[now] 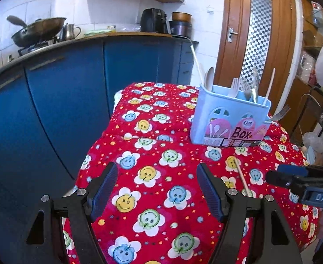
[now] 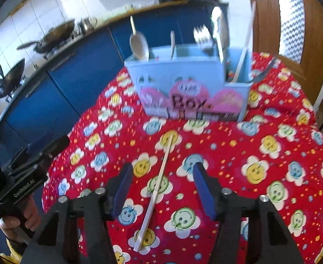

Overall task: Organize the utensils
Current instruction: 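Close the right tool on the last chopstick and lift it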

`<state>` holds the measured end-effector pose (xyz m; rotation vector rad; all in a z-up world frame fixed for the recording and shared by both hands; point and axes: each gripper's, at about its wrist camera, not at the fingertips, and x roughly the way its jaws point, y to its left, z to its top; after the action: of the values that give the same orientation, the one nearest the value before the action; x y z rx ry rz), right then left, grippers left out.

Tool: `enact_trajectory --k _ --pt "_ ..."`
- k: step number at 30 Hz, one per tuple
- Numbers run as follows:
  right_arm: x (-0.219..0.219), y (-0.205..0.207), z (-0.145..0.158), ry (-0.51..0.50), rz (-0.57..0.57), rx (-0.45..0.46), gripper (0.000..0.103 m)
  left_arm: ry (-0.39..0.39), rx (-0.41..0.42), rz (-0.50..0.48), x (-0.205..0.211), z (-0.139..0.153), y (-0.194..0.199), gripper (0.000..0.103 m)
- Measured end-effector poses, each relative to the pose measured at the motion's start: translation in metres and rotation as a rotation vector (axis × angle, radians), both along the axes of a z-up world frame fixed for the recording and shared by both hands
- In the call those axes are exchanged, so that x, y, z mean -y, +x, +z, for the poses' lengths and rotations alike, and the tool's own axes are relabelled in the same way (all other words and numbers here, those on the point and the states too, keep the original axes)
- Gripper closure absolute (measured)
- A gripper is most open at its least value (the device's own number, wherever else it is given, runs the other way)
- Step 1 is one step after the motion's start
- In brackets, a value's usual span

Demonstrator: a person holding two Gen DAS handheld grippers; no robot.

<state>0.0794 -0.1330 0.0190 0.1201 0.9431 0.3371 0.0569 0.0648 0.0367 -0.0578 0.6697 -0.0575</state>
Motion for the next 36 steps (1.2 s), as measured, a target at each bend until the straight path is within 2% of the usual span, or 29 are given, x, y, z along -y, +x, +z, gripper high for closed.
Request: enact_trajectory --k 7,12,21,25,28,32,36 --pt "-0.015 0.016 -0.019 -0.068 0.032 -0.112 0.06 -0.024 -0.015 0.026 -0.011 -0.007 0.002 0.028" --pt "-0.027 0.028 -0.031 -0.106 0.076 -0.21 0.079 -0.041 -0.025 0.033 -0.015 -0.01 0.004 0.028" --pt "-0.039 0.043 -0.037 -0.208 0.113 -0.281 0.09 -0.056 -0.032 0.031 -0.017 -0.013 0.006 0.028" --pt "-0.041 0.044 -0.037 -0.227 0.125 -0.297 0.091 -0.059 -0.04 0.03 -0.015 -0.015 0.008 0.028" --pt "-0.039 0.047 -0.037 -0.2 0.116 -0.3 0.095 -0.063 -0.044 0.028 -0.014 -0.015 0.009 0.028" --pt "-0.025 0.044 -0.036 -0.1 0.092 -0.278 0.096 -0.06 -0.044 0.021 -0.009 -0.014 0.009 0.028" --pt "-0.005 0.032 -0.022 0.017 0.07 -0.188 0.096 -0.059 -0.04 0.009 -0.004 -0.012 0.008 0.028"
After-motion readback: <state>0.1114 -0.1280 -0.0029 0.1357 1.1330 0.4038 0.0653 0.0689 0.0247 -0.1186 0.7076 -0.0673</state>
